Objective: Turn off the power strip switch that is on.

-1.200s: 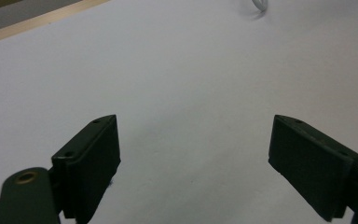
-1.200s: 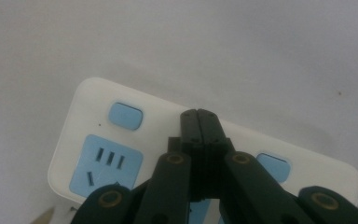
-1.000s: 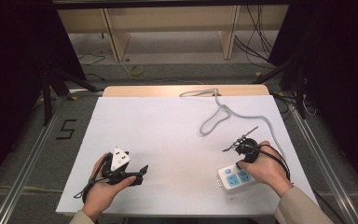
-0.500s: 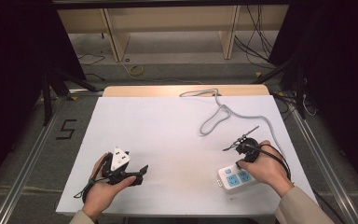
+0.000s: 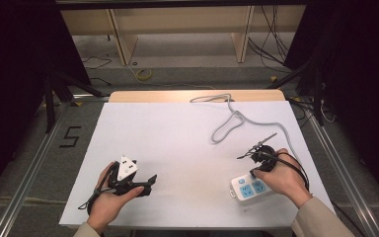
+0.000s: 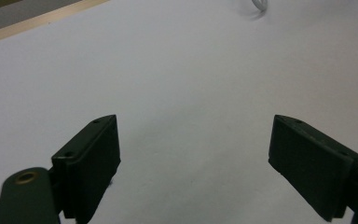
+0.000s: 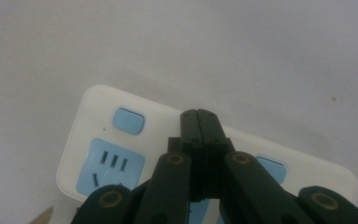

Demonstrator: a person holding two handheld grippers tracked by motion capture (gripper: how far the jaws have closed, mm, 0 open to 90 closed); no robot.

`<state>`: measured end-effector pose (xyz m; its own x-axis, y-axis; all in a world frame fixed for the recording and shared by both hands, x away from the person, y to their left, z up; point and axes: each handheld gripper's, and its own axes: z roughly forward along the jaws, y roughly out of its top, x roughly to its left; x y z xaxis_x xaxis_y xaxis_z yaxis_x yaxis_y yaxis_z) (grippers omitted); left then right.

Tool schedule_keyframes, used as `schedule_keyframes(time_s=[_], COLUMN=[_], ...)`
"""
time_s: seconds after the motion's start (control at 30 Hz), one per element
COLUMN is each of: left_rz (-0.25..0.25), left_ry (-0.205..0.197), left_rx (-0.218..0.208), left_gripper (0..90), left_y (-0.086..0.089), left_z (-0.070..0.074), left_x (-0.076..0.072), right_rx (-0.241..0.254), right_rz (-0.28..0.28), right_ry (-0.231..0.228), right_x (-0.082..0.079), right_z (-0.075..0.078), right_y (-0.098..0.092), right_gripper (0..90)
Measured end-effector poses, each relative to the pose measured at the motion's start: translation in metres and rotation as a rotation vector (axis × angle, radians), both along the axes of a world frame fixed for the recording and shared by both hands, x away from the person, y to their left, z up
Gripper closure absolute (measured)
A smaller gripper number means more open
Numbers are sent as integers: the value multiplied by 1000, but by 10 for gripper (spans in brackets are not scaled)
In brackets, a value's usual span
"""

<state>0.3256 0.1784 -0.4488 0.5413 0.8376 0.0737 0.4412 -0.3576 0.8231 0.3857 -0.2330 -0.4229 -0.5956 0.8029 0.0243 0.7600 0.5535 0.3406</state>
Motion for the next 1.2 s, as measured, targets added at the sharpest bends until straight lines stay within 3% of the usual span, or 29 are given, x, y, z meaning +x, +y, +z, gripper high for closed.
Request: schedule_keyframes(time_s=[0.2, 0.6, 1.2], left_rz=[0, -1, -7], left_ry=[2, 3, 6], left_rx=[0, 2, 6], left_gripper=[161, 161, 161], left_y=[0, 0, 0], left_z=[0, 0, -1], left_x=[0, 0, -1], right_rx=[44, 135, 254], right_rz=[12, 9, 81], right_ry=[-36, -157, -298], right_x=[-1, -3, -10], right_z=[3, 10, 13], right_y=[-2, -8, -13], right_gripper=[900, 900, 884])
